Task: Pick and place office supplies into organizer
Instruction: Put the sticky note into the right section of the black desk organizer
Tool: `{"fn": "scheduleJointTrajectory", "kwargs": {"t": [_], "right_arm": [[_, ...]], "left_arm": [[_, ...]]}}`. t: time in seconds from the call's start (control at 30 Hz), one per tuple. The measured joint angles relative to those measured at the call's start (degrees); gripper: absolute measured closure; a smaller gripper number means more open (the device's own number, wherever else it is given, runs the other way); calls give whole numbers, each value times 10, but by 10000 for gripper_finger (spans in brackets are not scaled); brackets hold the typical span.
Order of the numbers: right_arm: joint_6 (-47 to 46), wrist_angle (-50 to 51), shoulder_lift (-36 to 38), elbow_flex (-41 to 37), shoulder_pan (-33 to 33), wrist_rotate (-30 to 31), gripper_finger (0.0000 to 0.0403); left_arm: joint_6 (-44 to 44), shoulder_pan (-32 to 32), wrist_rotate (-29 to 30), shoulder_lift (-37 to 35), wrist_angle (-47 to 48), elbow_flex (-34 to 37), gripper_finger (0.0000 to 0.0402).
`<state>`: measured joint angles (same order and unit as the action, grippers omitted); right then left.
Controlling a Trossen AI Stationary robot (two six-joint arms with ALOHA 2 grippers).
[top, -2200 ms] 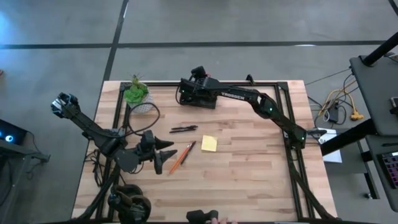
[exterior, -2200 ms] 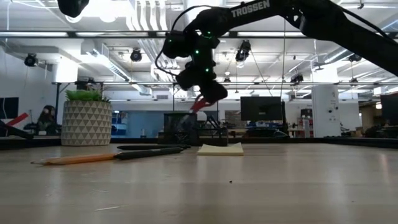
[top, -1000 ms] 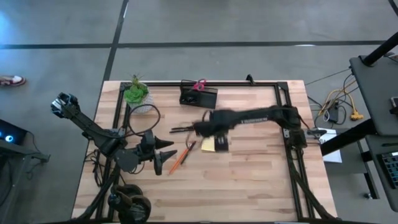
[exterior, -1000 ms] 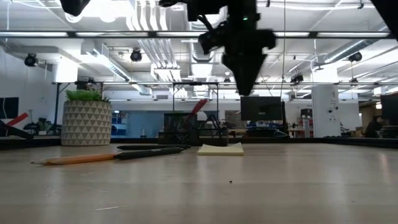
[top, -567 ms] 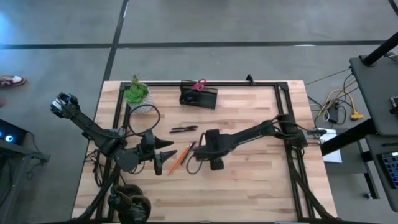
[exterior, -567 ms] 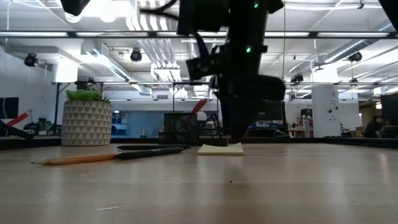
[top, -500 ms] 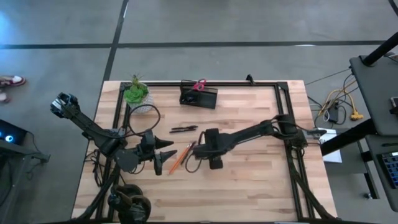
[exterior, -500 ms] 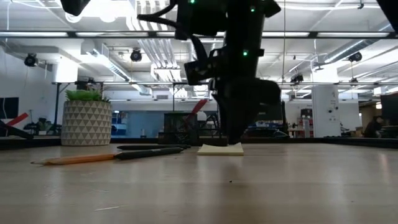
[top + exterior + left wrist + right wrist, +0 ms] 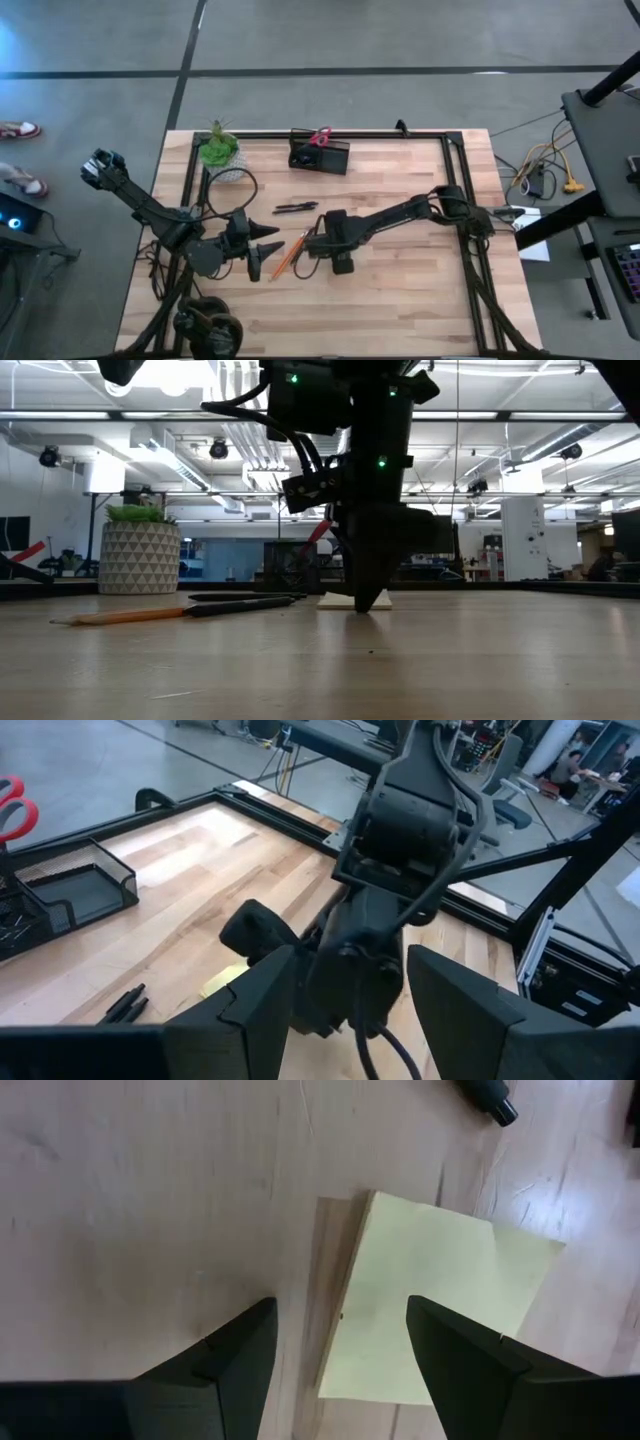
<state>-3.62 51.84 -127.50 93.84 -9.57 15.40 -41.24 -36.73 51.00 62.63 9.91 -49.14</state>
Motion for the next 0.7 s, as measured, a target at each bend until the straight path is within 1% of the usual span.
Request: {"fn": "scheduleJointTrajectory", "kwargs": {"t": [0.27, 0.37, 0.43, 0.6, 0.7], "right_arm": [[-4, -7, 7, -4, 40, -6, 183], [-7, -4, 17, -6, 51, -24, 183], [-23, 10, 29, -7, 59, -41, 183], [-68, 44, 71, -14, 94, -139, 183], [-76, 43, 84, -23, 128, -168, 183]], "left_arm": [[-1, 0, 0, 0, 0, 0, 222], [-1, 0, 0, 0, 0, 0, 222], [-1, 0, -1, 0, -1, 0, 222], [-1, 0, -1, 0, -1, 0, 222], [-1, 0, -1, 0, -1, 0, 222]]}}
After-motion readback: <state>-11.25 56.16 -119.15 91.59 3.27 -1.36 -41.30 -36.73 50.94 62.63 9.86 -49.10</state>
